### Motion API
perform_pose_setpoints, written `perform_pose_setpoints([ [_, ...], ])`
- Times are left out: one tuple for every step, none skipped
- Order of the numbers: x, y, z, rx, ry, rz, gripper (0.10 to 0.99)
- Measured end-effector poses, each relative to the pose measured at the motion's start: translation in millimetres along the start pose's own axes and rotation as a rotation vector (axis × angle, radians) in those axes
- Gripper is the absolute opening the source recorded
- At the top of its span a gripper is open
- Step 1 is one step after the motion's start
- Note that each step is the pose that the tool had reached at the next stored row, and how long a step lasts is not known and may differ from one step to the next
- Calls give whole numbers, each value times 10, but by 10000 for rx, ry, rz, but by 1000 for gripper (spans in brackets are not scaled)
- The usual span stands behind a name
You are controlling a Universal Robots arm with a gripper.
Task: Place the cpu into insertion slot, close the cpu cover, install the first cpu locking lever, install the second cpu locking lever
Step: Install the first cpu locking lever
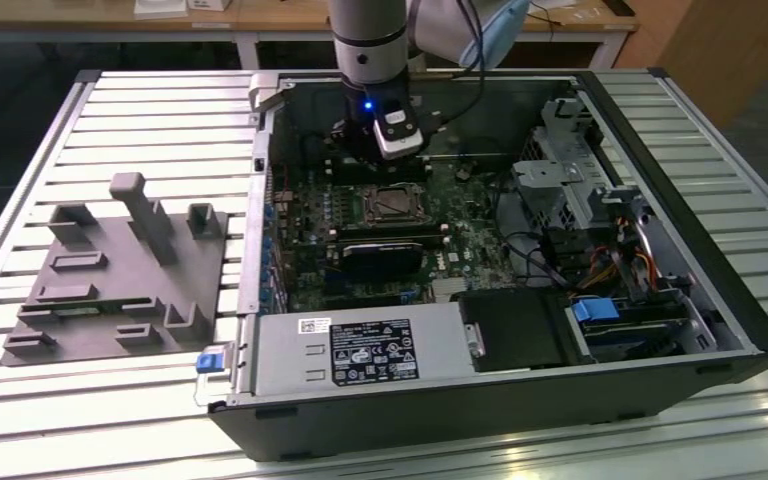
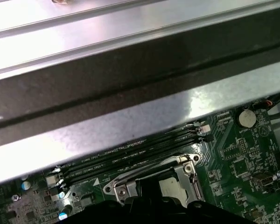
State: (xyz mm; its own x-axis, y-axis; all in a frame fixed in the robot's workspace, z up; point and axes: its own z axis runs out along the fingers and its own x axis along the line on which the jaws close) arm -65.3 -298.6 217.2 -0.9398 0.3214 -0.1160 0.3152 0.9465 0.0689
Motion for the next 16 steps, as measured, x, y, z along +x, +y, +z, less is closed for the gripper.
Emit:
perform_pose_setpoints([
  [0,0,0,1,1,0,102],
  [-1,1,1,0,0,-4,102],
  [-5,2,3,-4,2,-32,102],
  [-12,4,5,-8,10,-79,102],
  [-21,7,7,-12,19,-125,102],
  [-31,9,10,-14,29,-162,102],
  [-43,13,12,-13,40,-196,102],
  [-56,17,15,-14,50,-222,102],
  [-70,20,18,-14,61,-240,102],
  [-85,23,21,-12,75,-252,102],
  [-99,26,23,-8,92,-262,102],
  [-110,26,24,-1,110,-271,102],
  [-118,25,25,6,126,-278,102],
  [-124,21,25,15,140,-284,102],
  [-129,11,26,27,151,-288,102],
  [-132,0,26,41,159,-291,102],
])
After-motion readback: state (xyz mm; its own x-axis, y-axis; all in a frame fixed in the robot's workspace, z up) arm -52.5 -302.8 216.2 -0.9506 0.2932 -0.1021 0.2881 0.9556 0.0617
